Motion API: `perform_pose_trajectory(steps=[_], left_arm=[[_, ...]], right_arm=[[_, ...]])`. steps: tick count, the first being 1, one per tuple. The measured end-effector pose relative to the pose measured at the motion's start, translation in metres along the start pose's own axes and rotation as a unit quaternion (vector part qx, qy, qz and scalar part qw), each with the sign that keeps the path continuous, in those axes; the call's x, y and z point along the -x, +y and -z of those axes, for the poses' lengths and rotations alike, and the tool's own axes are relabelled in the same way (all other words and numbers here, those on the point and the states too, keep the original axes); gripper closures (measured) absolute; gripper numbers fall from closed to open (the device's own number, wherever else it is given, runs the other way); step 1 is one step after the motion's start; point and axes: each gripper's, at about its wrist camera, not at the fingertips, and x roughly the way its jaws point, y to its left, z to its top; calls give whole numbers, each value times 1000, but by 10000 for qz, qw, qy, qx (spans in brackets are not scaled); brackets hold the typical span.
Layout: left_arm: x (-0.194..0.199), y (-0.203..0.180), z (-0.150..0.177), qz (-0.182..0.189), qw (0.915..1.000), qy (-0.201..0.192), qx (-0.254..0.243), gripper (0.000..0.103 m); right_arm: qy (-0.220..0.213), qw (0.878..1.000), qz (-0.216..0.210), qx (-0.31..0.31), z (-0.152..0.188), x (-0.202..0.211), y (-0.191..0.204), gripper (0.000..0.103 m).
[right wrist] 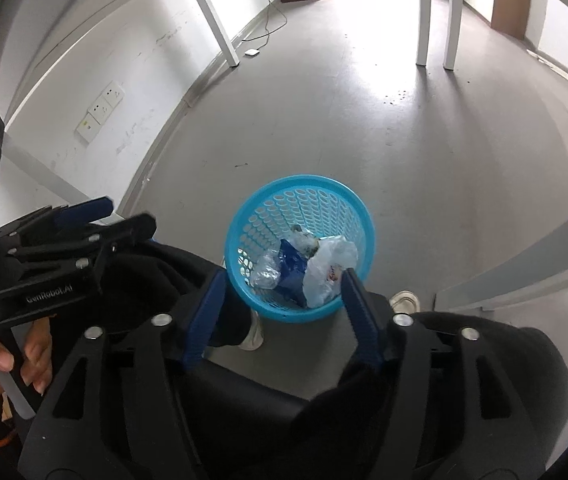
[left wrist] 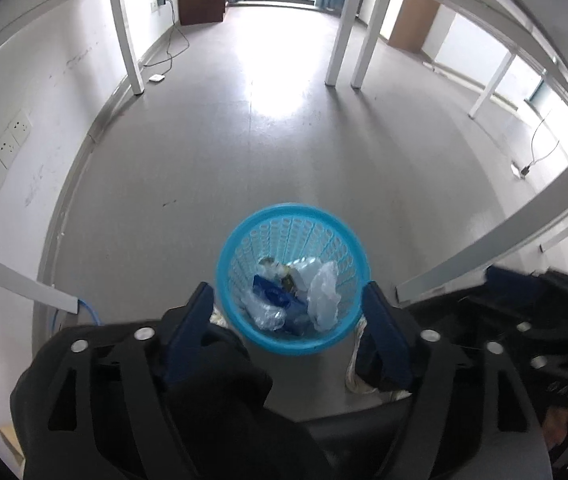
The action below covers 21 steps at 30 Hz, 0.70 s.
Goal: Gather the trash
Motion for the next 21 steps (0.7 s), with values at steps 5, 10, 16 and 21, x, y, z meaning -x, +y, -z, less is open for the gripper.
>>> perform_pose_trajectory(steps=[5,10,16,21], left_arm=[[8,5,10,99,9999,98,33,6],[8,7,12,162,9998,77,21,6],[6,6,9,69,9999,76,78,6],[7,6,8,-4,10000,23,88,6]], right_arm=[[-22,9999,59,108,9,14,-2,24],[-1,9998,11,190,11,13,-2,10],[6,10000,-57,27,9,12,-8,8],[59,9999,-92,12,8,10,-8,8]])
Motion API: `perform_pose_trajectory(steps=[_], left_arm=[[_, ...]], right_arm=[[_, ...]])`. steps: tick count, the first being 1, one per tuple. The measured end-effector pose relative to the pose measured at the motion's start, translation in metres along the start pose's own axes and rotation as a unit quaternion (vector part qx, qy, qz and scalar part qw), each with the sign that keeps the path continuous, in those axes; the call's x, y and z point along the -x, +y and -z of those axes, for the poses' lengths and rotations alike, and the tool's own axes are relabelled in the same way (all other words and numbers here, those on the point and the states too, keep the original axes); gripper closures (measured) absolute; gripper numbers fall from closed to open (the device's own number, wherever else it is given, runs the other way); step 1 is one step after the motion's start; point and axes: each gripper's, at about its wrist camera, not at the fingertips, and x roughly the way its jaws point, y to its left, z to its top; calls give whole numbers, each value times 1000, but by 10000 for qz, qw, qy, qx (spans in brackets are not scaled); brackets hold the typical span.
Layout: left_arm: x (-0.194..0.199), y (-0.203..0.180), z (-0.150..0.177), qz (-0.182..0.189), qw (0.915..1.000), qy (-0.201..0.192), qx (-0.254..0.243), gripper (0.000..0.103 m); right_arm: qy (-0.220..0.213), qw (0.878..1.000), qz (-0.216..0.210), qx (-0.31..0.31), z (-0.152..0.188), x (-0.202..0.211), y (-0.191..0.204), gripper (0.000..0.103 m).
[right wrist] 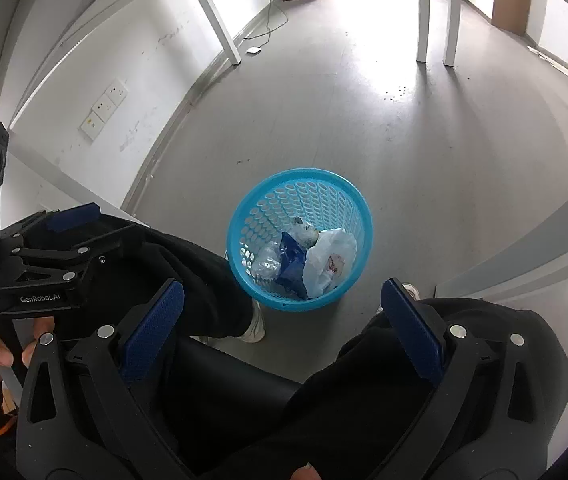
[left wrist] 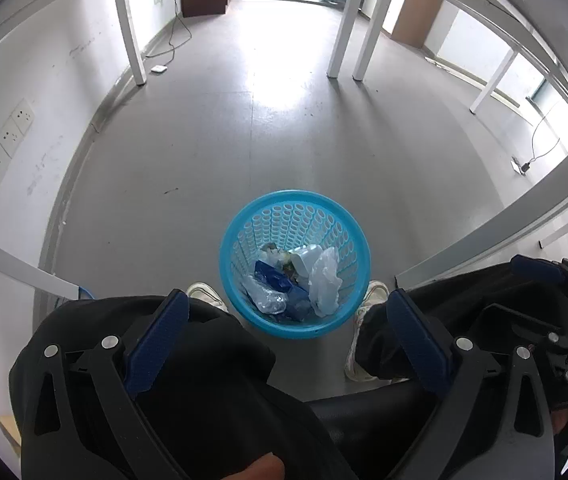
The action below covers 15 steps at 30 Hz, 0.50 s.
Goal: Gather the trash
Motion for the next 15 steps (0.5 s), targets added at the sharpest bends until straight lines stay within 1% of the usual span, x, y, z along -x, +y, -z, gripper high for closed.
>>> perform_pose_trajectory(steps=[5,9,15], left_arm=[[-1,-1,1,-39,10000,-7,-27,6],[-3,-1,1,20,10000,34,17,6],[-4,-7,2,82,9999,54,-95,6]], right_arm=[[63,10000,-21,24,1,-3,3,8],[76,9999,-51,-45,0,-3,1,8],[103,9999,-86,-94,0,-5,-1,8]])
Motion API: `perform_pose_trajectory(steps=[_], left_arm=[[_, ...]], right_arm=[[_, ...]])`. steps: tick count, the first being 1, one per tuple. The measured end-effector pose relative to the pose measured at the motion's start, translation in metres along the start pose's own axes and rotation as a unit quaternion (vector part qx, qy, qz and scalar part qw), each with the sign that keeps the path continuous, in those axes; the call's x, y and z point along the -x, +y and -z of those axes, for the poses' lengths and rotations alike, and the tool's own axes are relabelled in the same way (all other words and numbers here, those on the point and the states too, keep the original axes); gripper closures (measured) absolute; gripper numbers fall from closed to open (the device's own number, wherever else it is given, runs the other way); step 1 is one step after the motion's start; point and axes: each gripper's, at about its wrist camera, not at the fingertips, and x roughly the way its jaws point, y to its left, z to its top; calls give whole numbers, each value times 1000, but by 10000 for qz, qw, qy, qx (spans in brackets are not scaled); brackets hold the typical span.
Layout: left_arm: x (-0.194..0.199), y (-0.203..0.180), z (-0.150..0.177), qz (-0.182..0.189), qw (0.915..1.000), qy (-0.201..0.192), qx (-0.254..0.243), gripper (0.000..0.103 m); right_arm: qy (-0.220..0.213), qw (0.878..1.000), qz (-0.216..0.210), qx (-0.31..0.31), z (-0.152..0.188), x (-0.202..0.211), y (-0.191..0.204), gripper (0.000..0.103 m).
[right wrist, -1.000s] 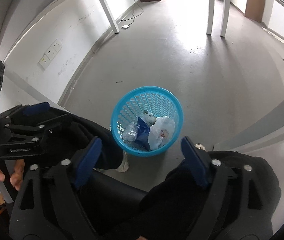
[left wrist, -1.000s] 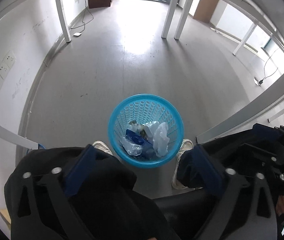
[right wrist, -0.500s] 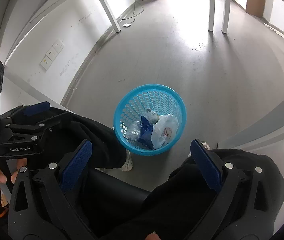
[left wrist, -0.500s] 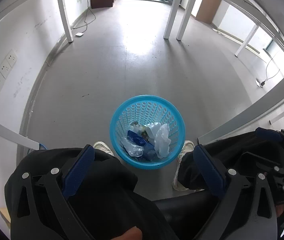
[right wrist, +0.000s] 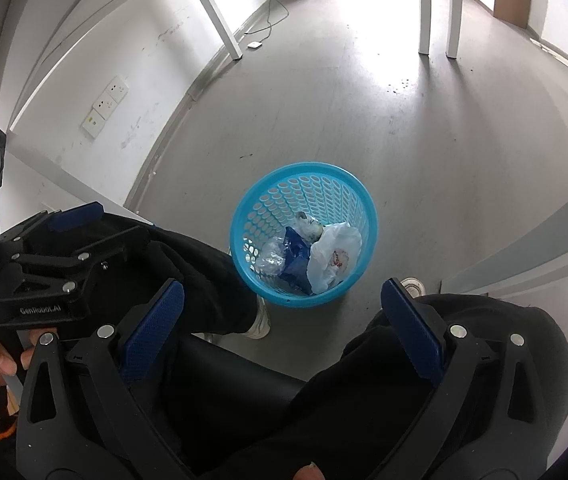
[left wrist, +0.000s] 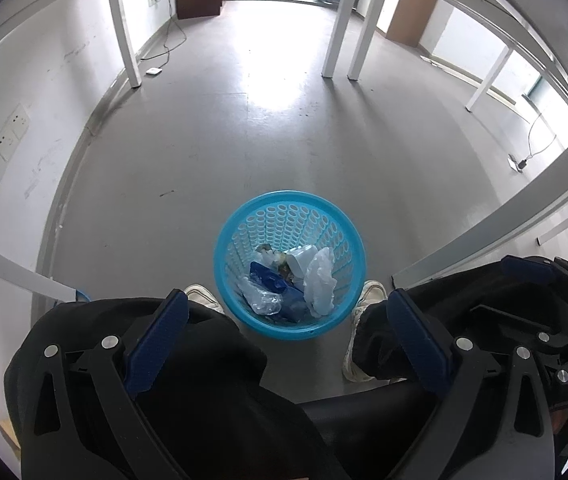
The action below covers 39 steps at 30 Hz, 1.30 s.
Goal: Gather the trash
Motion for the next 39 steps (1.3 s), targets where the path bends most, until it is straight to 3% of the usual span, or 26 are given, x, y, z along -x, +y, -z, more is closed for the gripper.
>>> perform_pose_trajectory(steps=[28,39], left_arm=[[-4,-6,-1,30,9996,260,-42,6],[-8,-3,-1,250,9989,371,133,6]], right_arm=[[103,9998,-67,-159,-2,-6,-5,8],[133,9991,-261,-319,-2,-8,-10,8]])
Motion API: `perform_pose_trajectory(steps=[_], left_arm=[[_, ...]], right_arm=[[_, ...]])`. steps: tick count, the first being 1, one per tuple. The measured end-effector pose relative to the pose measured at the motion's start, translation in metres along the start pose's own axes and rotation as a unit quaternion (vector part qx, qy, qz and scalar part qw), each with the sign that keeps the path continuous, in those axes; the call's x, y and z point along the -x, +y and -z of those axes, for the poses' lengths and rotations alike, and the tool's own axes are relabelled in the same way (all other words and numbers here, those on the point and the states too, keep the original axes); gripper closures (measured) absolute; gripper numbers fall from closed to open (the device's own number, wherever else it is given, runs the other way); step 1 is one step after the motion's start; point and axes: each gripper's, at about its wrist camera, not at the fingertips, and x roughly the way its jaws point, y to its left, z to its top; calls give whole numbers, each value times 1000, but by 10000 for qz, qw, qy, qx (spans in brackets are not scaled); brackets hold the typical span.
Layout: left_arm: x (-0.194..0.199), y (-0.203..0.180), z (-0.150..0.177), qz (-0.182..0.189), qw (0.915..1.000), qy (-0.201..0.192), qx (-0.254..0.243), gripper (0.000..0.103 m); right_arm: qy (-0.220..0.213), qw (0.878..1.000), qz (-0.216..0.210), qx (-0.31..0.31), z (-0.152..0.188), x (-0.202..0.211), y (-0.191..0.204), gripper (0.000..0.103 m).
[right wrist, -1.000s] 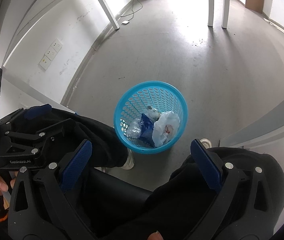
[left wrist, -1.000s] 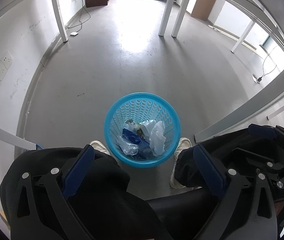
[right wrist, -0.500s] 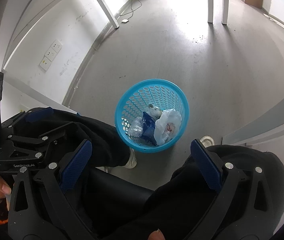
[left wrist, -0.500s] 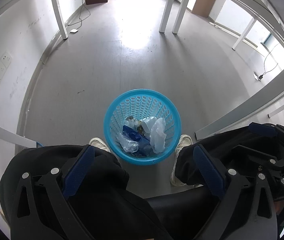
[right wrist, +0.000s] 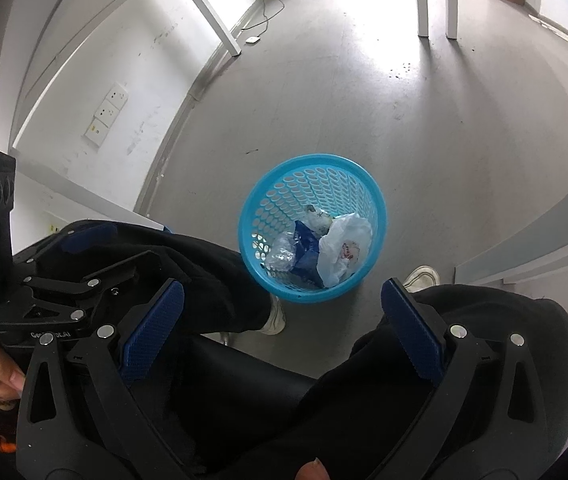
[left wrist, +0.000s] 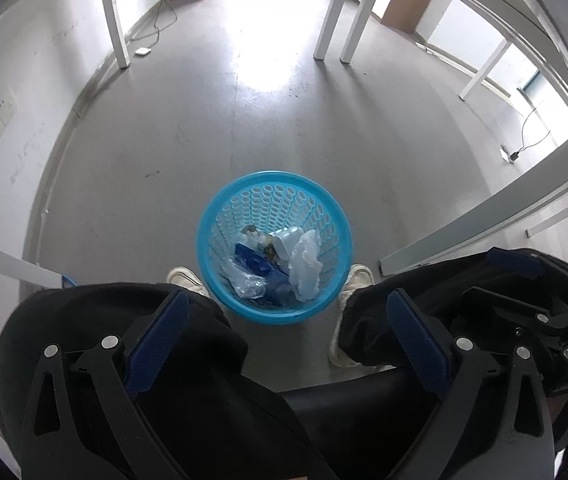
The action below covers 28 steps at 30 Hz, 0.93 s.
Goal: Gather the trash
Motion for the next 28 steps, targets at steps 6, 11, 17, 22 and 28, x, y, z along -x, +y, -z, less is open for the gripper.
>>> perform_pose_trajectory(steps=[6,11,17,22,28], left_arm=[[0,0,0,-20,10000,-1,8,6],[-1,-1,0,-19,10000,3,1,6],[-1,-2,0,-15,10000,7,-3,6],[-2,-2,0,0,10000,39,6,6],[-4,0,1,76,9999,81,10,6]], right_arm=[[7,10000,-6,12,0,0,0,8],[14,10000,0,6,0,0,1,8],[17,10000,1,9,0,0,0,8],[16,10000,1,2,0,0,0,8],[19,10000,3,4,1,0,0,8]])
